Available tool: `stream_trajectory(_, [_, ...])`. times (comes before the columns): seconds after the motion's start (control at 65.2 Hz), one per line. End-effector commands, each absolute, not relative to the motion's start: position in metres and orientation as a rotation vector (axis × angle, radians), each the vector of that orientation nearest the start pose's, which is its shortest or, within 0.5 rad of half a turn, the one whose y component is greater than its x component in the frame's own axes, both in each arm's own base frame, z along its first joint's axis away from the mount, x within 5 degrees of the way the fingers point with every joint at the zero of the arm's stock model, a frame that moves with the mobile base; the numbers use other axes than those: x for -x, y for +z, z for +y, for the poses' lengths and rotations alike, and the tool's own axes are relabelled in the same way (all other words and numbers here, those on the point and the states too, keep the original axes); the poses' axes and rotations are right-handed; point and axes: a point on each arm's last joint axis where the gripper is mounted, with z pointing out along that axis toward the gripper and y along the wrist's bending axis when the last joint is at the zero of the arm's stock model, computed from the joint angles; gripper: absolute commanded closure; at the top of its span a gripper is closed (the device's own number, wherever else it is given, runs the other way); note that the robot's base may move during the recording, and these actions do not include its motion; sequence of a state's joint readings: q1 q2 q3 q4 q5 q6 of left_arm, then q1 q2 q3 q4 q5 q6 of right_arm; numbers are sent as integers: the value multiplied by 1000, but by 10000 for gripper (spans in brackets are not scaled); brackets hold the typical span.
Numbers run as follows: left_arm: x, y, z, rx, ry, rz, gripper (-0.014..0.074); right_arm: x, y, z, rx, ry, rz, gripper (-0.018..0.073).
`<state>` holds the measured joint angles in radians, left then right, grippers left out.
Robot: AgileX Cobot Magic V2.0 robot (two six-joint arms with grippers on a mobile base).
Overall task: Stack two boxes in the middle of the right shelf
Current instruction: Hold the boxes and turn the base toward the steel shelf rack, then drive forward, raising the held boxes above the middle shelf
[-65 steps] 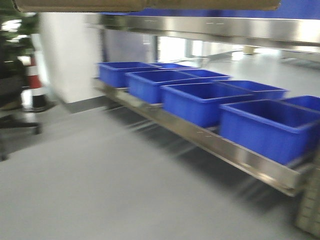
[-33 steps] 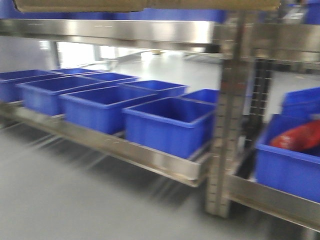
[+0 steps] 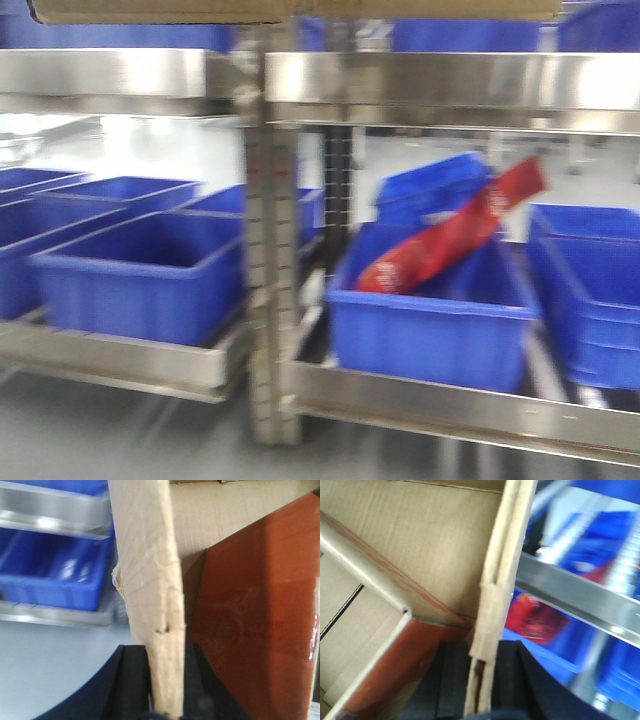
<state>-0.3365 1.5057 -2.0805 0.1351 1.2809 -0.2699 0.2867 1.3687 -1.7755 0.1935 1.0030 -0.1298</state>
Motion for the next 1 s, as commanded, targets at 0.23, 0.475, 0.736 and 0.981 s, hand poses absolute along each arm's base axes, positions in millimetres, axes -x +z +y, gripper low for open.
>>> stream_trajectory(0.23, [-261,541,-75,-29,-160,2087,708,-252,509,85,417,279,1995,711])
stream_trajectory(0.475, [-261,541,-74,-27,-149,2085,708,-252,509,85,417,279,1995,711])
stream_trajectory(0.736, [-261,541,-74,-27,-147,2084,708,-252,509,85,417,279,1995,711])
stream_trajectory(0.981, [-261,541,-74,-27,-147,2084,708,-252,509,85,417,279,1995,711])
